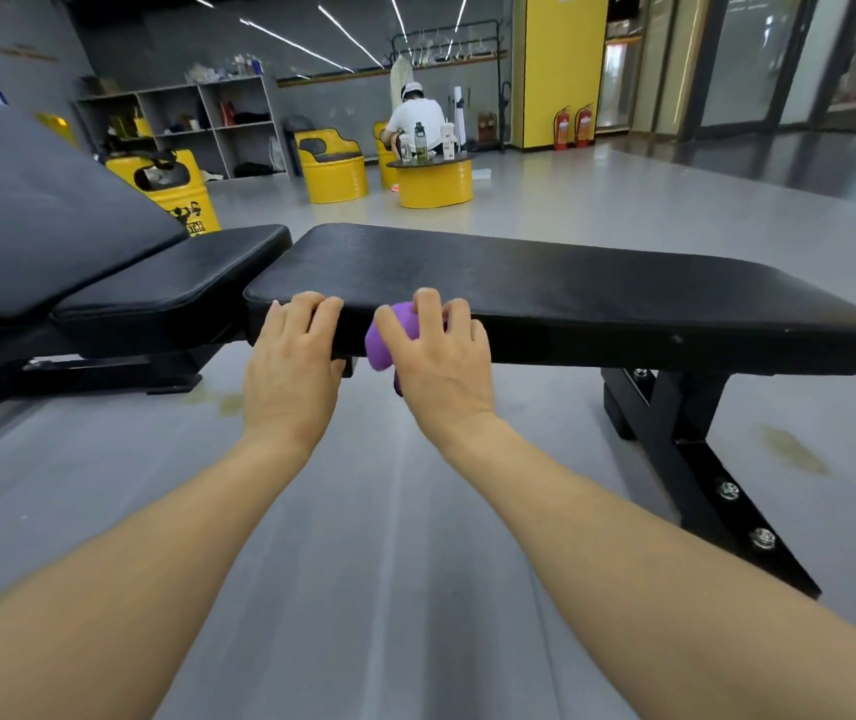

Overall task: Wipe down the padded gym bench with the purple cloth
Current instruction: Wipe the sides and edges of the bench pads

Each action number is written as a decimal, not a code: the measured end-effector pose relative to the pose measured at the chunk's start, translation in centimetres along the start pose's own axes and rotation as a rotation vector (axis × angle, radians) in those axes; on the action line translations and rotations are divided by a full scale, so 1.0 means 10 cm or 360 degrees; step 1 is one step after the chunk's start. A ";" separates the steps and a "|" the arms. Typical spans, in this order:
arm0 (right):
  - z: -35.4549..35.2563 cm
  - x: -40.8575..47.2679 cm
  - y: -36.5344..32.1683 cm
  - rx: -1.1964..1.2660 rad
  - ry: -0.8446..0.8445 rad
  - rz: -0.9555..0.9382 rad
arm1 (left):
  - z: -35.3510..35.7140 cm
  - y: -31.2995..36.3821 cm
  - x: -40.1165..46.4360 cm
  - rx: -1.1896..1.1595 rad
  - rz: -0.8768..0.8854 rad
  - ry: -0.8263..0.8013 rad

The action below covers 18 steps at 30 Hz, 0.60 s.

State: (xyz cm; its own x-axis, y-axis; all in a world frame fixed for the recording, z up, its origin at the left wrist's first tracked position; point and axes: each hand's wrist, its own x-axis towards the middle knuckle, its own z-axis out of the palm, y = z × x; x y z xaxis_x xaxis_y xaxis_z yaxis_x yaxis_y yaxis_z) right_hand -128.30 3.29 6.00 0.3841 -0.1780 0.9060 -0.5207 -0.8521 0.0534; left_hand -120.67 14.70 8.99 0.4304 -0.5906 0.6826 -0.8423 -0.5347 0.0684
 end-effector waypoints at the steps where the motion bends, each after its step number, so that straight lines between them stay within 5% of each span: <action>1: 0.03 -0.04 0.03 -0.0046 0.0014 -0.0008 | -0.01 -0.01 0.01 0.0016 0.0015 -0.0011; 8: 0.15 -0.22 0.05 0.0084 -0.0203 -0.0148 | 0.05 -0.03 0.03 0.0029 0.0050 0.0079; 18: 0.10 -0.24 0.47 -0.0051 0.0013 -0.0155 | 0.14 0.09 0.04 0.0063 0.0153 0.0143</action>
State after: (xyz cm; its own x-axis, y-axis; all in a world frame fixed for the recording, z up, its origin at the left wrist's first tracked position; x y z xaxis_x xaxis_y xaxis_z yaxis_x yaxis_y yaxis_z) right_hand -130.93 -0.79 3.65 0.4279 -0.0906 0.8993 -0.5052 -0.8490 0.1549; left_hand -120.79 13.13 8.36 0.3163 -0.5848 0.7470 -0.8640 -0.5028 -0.0278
